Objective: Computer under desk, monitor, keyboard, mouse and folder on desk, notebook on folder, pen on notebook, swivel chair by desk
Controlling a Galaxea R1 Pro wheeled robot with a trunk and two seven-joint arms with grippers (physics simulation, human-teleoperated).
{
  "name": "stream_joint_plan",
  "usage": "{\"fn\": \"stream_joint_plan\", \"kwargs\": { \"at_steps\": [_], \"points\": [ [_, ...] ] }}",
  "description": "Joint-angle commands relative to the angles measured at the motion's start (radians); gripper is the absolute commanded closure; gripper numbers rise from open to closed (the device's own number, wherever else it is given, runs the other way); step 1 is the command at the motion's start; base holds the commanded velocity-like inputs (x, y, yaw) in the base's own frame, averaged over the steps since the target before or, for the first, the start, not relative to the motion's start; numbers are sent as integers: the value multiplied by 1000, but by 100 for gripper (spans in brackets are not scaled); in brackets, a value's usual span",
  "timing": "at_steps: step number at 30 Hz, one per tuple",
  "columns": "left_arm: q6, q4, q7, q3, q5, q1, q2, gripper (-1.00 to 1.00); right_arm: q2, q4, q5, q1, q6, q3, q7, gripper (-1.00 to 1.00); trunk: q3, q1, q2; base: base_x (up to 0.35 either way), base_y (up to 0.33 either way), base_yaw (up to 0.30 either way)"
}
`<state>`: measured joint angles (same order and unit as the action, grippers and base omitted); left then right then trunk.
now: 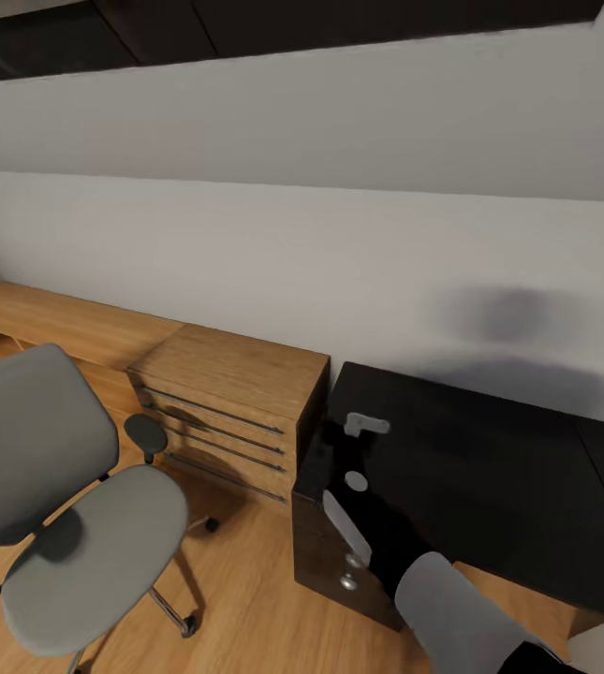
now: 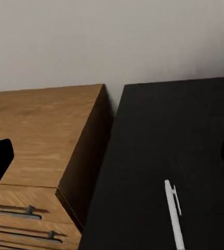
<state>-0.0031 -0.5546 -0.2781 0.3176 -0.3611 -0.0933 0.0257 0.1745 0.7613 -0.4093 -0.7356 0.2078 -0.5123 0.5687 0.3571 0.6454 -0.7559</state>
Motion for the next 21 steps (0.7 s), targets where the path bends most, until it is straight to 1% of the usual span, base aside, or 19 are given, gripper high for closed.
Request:
{"fn": "stream_joint_plan", "kwargs": {
  "at_steps": [1, 4, 5, 6, 7, 8, 9, 10, 11, 12, 13, 15, 17, 19, 20, 21],
  "points": [
    [-1, -3, -9, 8, -10, -1, -1, -100, 0, -69, -9, -46, 3, -1, 7, -100, 1, 0, -1, 0, 0, 0],
    [-5, -11, -9, 9, -10, -1, -1, -100, 0, -175, -10, -94, 25, 0, 7, -100, 1, 0, -1, 0, 0, 0],
    [-17, -21, -8, 9, -11, -1, -1, -100, 0, -240, -11, -114, 55, 1, 8, -100, 1, 0, -1, 0, 0, 0],
    [-53, -39, -7, 8, -11, -1, -1, -100, 0, -294, -23, -126, 91, 5, 9, -100, 1, 0, -1, 0, 0, 0],
    [-111, -73, -6, 10, -12, -1, -1, -100, 0, -347, -51, -137, 121, 10, 9, -100, 1, 0, -1, 0, 0, 0],
    [-124, -86, -6, 13, -12, -1, -1, -100, 0, -360, -60, -139, 123, 11, 9, -100, 1, 0, -1, 0, 0, 0],
    [-143, -115, -6, 20, -12, -2, -1, -100, 0, -380, -74, -142, 112, 13, 9, -100, 1, 0, -1, 0, 0, 0],
    [-157, -162, -6, 31, -13, -1, -3, -100, 0, -407, -88, -145, 67, 15, 3, -100, 1, 0, -1, 0, 0, 0],
    [-158, -197, -7, 35, -13, -1, -4, -100, 0, -429, -94, -145, 31, 15, -7, -100, 1, 0, -1, 0, 0, 0],
    [-155, -216, -7, 37, -13, -1, -4, -100, 0, -440, -96, -146, 16, 16, -15, -100, 1, 0, -1, 0, 0, 0],
    [-125, -278, -8, 40, -14, 2, -7, -100, 0, -468, -100, -146, -16, 16, -37, -100, 1, 0, -1, 0, 0, 0],
    [-88, -325, -8, 41, -15, 10, -10, -100, 0, -479, -102, -147, -31, 17, -47, -100, 1, 0, -1, 0, 0, 0],
    [5, -442, -9, 42, -15, 34, -21, -100, 0, -490, -103, -147, -83, 19, -58, -100, 1, 0, -1, 0, 0, 0],
    [52, -507, -10, 42, -15, 49, -28, -100, 0, -492, -101, -147, -121, 18, -63, -100, 1, 0, -1, 0, 0, 0],
    [132, -626, -10, 39, -17, 77, -46, -100, 0, -493, -97, -147, -191, 14, -68, -100, 1, 0, -1, 0, 0, 0],
    [164, -673, -11, 34, -18, 85, -53, -100, 0, -489, -96, -148, -213, 13, -70, -100, 1, 0, -1, 0, 0, 0]
  ]
}}
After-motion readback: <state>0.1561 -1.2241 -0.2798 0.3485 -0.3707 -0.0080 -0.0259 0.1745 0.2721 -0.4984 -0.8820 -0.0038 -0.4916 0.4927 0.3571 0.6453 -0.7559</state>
